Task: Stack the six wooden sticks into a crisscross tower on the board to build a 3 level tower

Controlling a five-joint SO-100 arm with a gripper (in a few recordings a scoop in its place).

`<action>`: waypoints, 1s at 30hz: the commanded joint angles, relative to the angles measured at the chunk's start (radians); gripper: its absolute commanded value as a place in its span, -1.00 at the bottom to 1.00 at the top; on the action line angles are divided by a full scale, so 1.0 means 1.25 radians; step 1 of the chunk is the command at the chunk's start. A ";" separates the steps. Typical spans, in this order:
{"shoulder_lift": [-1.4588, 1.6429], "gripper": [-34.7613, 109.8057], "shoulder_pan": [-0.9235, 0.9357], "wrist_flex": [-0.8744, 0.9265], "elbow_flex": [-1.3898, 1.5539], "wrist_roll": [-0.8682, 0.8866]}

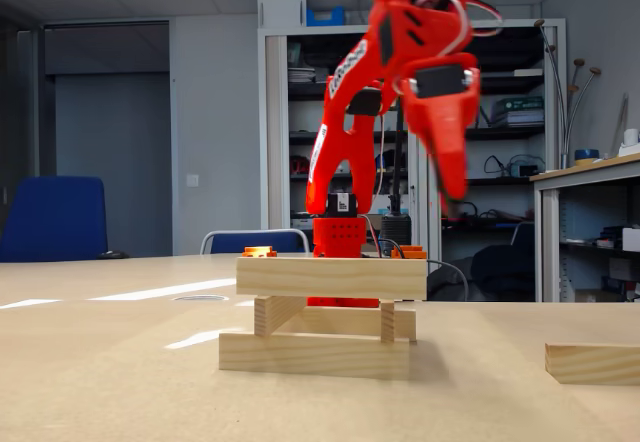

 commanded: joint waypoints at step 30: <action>-0.544 -0.14 -0.195 -0.066 -0.553 0.134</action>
